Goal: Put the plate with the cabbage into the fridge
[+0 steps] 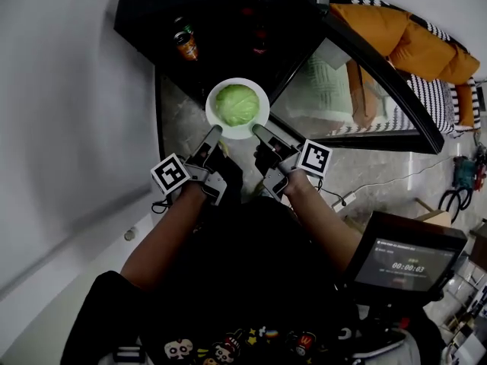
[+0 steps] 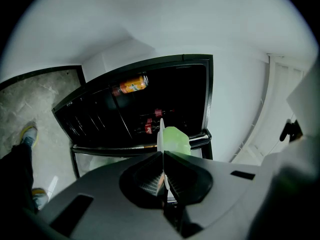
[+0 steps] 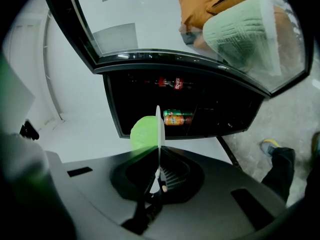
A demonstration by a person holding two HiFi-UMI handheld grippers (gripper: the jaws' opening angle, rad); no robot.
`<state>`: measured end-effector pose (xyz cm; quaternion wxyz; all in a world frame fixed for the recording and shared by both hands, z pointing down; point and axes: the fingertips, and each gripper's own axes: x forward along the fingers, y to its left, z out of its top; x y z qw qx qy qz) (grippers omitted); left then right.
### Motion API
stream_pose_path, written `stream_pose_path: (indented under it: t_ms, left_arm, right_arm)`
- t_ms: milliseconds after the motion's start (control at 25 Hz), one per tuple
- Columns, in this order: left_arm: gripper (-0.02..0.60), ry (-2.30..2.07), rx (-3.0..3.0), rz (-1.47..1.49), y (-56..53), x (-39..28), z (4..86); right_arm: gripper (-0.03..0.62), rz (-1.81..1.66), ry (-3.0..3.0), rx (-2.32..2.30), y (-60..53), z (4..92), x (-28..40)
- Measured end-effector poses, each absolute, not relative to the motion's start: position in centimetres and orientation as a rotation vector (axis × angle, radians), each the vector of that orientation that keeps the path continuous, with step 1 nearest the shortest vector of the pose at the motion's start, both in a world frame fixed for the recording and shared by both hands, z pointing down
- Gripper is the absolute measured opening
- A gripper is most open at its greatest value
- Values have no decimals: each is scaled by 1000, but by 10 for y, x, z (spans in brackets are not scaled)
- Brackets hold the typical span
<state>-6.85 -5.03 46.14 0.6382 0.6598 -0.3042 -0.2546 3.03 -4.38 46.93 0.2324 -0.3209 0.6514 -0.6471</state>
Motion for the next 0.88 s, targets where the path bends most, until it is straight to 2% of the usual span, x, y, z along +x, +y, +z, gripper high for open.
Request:
stream_pose_path:
  t_ms: [880]
  left_arm:
    - [11, -639, 1477, -534, -51, -62, 468]
  right_arm:
    - [18, -1769, 1776, -913, -42, 474, 34]
